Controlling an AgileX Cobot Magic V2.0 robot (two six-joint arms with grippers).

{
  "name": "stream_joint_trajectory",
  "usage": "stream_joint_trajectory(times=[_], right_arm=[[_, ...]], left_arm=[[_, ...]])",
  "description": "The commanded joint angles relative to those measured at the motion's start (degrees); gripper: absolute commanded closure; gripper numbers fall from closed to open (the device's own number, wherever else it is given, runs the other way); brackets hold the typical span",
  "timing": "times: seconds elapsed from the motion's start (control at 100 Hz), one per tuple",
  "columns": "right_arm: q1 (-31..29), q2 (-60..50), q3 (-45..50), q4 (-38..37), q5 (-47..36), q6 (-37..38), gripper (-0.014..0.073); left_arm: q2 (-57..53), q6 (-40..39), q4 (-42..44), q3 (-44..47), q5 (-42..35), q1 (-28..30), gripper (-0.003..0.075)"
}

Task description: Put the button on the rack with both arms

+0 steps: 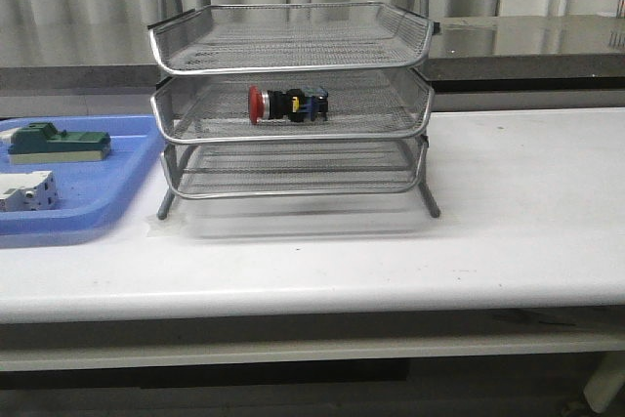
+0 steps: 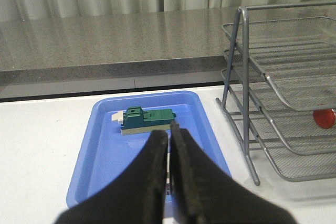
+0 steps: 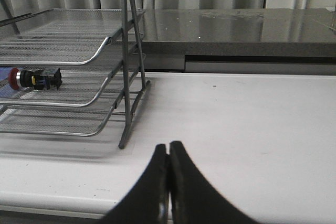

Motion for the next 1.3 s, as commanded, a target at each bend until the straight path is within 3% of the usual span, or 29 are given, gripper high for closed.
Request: stream_joint_trajectory(times=[0.0, 0.3, 1.29], right_arm=[[-0.3, -2.8, 0.3, 0.5, -5.2, -0.1, 0.066], [-4.4, -2.5, 2.6, 1.7, -6.8, -0.1, 0.066], [-4.5, -2.5, 2.6, 1.7, -6.8, -0.1, 0.066]], left_arm=[[0.2, -0.5, -0.7, -1.6, -4.7, 0.0, 0.0716], [0.3, -0.5, -0.7, -1.6, -4.7, 0.0, 0.0716], [0.3, -0.5, -0.7, -1.6, -4.7, 0.0, 0.0716]])
